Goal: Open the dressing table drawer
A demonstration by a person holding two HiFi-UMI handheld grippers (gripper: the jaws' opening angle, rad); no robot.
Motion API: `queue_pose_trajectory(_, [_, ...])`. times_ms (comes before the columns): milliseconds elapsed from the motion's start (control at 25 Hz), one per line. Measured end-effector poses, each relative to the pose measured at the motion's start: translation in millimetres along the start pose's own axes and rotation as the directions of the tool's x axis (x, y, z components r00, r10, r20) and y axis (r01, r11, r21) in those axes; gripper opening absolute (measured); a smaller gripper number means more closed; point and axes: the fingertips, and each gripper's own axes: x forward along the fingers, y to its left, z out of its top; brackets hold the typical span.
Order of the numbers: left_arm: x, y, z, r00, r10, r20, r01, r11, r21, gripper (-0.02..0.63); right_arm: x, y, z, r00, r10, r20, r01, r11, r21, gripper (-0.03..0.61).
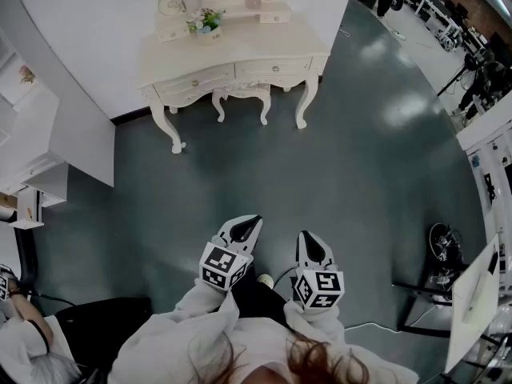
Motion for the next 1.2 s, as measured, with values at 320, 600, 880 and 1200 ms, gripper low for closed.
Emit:
queue_pose_trajectory(320, [-39,9,15,0.999,0.024,0.034,-0.025,0.999,0.04,0.016,-26,28,21,0.994,-0.003,0.11,0.006,1.0,-0.03,0.038])
queue_pose_trajectory(600, [-63,42,32,0.998,0.005,0.056,-0.009,0.998,0.063,0.016,-6,59,33,0.991,-0.024,0.135,0.027,0.999,-0.021,0.04])
queue_pose_trajectory(880, [-79,72,31,0.998,-0.025,0.056,0.02,0.996,0.087,0.015,25,92,33,0.986,-0.042,0.164,0.044,0.999,-0.005,0.039])
queue_pose_trajectory(1200, [-90,100,23,0.999,-0.018,0.042,0.015,0.998,0.064,0.016,47,120,24,0.992,-0.021,0.125,0.021,1.0,0.008,0.04])
